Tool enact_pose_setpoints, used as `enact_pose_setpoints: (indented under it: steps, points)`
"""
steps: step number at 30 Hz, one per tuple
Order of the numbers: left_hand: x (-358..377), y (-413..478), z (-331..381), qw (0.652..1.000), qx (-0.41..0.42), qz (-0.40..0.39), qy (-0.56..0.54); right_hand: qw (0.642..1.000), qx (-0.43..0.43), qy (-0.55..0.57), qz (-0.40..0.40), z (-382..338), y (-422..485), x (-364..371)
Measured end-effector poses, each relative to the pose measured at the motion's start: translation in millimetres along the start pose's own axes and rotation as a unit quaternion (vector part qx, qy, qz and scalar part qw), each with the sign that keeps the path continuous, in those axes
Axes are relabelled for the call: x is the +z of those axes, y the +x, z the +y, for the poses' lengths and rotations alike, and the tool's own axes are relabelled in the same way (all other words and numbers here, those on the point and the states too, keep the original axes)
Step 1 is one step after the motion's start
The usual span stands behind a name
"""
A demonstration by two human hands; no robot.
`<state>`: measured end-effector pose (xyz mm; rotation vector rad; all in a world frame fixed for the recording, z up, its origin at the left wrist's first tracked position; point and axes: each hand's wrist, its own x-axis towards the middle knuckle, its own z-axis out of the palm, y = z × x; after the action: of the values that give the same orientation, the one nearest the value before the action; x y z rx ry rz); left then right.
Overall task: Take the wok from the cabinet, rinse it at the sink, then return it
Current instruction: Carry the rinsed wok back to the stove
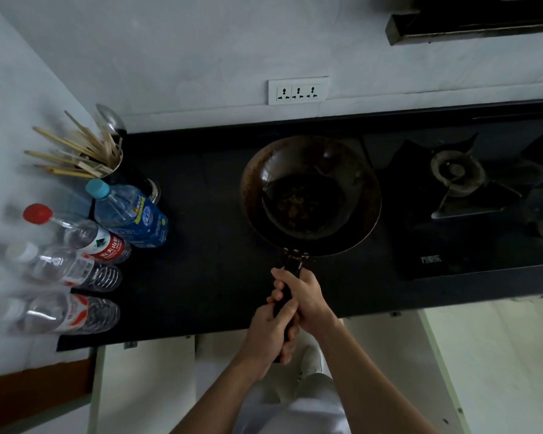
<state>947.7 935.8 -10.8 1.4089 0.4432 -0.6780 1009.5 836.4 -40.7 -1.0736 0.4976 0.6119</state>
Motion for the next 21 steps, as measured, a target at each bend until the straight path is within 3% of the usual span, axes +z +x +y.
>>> enact_pose_setpoints:
  steps: [8,21]
  points:
    - [-2,5,0,0.999,-0.024,-0.033,-0.033,1.000,0.001,-0.021,-0.004,-1,3,-3]
    - [0,12,1,0.996,-0.048,-0.009,-0.074,0.999,0.039,-0.015,0.014,-10,9,-3]
